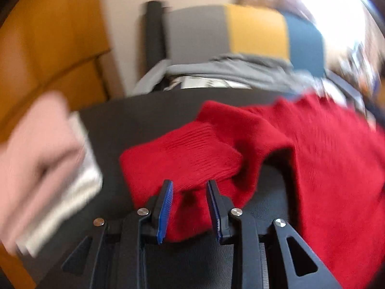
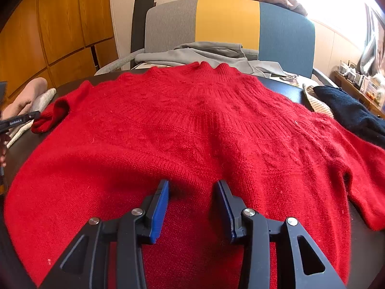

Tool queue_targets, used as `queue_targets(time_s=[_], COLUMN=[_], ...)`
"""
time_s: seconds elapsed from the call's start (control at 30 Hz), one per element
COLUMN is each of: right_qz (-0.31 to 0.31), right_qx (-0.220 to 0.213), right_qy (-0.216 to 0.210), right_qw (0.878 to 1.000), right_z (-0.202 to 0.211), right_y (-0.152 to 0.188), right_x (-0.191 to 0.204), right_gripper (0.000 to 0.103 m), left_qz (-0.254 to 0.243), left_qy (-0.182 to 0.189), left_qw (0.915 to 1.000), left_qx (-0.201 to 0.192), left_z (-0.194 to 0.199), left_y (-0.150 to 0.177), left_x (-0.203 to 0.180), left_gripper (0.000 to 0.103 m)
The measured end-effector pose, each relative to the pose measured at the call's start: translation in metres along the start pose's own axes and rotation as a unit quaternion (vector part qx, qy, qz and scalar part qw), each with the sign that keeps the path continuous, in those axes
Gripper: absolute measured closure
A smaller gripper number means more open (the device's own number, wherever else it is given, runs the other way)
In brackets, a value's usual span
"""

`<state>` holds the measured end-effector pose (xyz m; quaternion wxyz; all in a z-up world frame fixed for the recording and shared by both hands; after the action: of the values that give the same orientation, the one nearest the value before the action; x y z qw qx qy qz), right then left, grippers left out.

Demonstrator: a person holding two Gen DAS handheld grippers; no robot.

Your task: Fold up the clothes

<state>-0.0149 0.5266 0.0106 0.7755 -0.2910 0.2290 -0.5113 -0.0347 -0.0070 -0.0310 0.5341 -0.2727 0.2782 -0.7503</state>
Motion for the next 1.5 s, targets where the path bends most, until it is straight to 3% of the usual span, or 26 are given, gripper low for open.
queue_targets(time_s=[0.07,0.17,0.23,0.27,0.37,0.53,0.7,0.9,1.03,1.13,1.23,1.37,1.5], right_qz=[-0.001,-0.003,-0.004,-0.004,-0.006,0.000,-0.004,-0.006,-0.007,-0.006,-0.005,-0.005,-0.006], right_qx=[0.000,0.000,0.001,0.001,0.001,-0.001,-0.001,0.000,0.000,0.001,0.001,0.002,0.002], right_qy=[0.002,0.007,0.010,0.012,0.013,0.007,0.010,0.015,0.019,0.021,0.023,0.026,0.028], right_qw=[1.000,1.000,1.000,1.000,1.000,1.000,1.000,1.000,1.000,1.000,1.000,1.000,1.000], right_z=[-0.001,-0.001,-0.002,-0.002,-0.002,-0.003,-0.003,-0.004,-0.004,-0.004,-0.004,-0.004,-0.004], right_y=[-0.001,-0.002,-0.003,-0.003,-0.003,-0.004,-0.005,-0.006,-0.007,-0.007,-0.007,-0.008,-0.008], right_x=[0.003,0.008,0.011,0.013,0.015,0.020,0.024,0.029,0.032,0.033,0.032,0.033,0.032], right_gripper=[0.061,0.061,0.061,0.061,0.061,0.061,0.061,0.061,0.061,0.061,0.061,0.060,0.060], left_qz=[-0.048,-0.076,-0.070,-0.064,-0.024,0.068,0.154,0.199,0.254,0.306,0.346,0.359,0.395], left_qy=[-0.009,-0.009,-0.002,0.002,0.014,0.031,0.060,0.037,0.016,-0.005,-0.003,0.010,0.020], left_qw=[0.9987,0.9956,0.9955,0.9958,0.9975,0.9968,0.9857,0.9737,0.9598,0.9468,0.9349,0.9306,0.9171], left_qx=[0.018,0.054,0.063,0.066,0.064,0.028,-0.035,-0.104,-0.118,-0.099,-0.078,-0.071,-0.049], left_z=[-0.015,-0.037,-0.040,-0.040,-0.035,-0.008,0.037,0.091,0.102,0.094,0.080,0.075,0.071], left_y=[-0.003,-0.005,-0.007,-0.009,-0.012,-0.022,-0.040,-0.049,-0.022,0.018,0.053,0.087,0.120], left_x=[-0.012,-0.019,-0.017,-0.015,-0.002,0.041,0.096,0.163,0.196,0.213,0.220,0.210,0.206], left_gripper=[0.075,0.075,0.077,0.089,0.098,0.099,0.099,0.099,0.099,0.099,0.099,0.098,0.098])
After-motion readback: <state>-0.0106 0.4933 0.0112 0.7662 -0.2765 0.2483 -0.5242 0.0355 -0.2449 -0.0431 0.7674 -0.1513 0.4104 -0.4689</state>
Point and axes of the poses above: each gripper's, at about its wrist camera, not at the fingertips, and z roughly against the way its jaws point, x to its left, y to its underside, the point moved 1 cm from there along -z, roughly the way its jaws point, and after that the axes turned 7 degrees about z, right-handed, at the moved point
